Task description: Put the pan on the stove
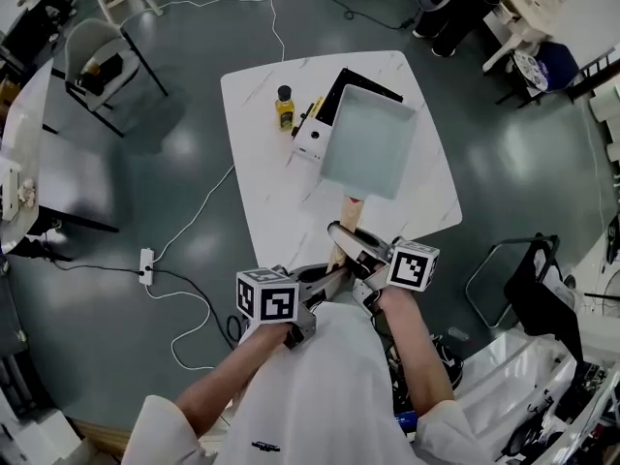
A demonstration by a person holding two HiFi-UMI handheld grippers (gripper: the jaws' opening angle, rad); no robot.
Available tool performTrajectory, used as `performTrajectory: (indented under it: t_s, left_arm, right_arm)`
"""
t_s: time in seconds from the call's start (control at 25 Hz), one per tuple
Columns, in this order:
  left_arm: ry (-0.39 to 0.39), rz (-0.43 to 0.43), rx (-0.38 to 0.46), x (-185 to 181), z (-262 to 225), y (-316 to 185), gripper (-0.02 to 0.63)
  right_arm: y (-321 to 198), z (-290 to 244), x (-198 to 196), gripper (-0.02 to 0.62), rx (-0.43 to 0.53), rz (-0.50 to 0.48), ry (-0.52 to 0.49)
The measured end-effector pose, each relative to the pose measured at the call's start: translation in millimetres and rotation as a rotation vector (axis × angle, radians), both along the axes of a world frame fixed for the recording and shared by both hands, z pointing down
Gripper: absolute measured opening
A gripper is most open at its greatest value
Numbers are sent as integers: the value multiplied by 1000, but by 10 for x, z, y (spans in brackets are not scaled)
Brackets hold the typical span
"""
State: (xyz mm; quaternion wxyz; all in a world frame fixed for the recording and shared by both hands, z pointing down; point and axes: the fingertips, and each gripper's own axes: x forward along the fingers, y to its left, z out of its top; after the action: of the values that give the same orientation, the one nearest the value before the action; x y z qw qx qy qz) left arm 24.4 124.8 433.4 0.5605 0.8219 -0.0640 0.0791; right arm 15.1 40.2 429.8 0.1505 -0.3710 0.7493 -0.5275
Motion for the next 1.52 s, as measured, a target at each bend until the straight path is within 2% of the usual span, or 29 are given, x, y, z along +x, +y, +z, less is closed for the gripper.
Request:
performTrajectory:
  t_s: [0.36, 0.6, 0.8, 1.08, 1.52]
  left_arm:
    - [-18, 8, -32, 400, 113, -609, 61]
    - [-2, -33, -58, 640, 152, -812, 61]
    - [-8, -47, -93, 709, 264, -950, 61]
    - [-48, -12, -94, 724, 478, -1331, 61]
    - [-49, 17, -177, 828, 850, -1831, 60]
  right_arm:
    - [-595, 171, 401, 143, -29, -5, -28]
    - [-789, 253, 642, 143, -42, -35, -23]
    - [-918, 364, 694, 143, -87, -32, -55]
    - [-1309, 544, 729, 143, -87, -31, -65]
    - [-1815, 1003, 842, 143, -163, 23, -102]
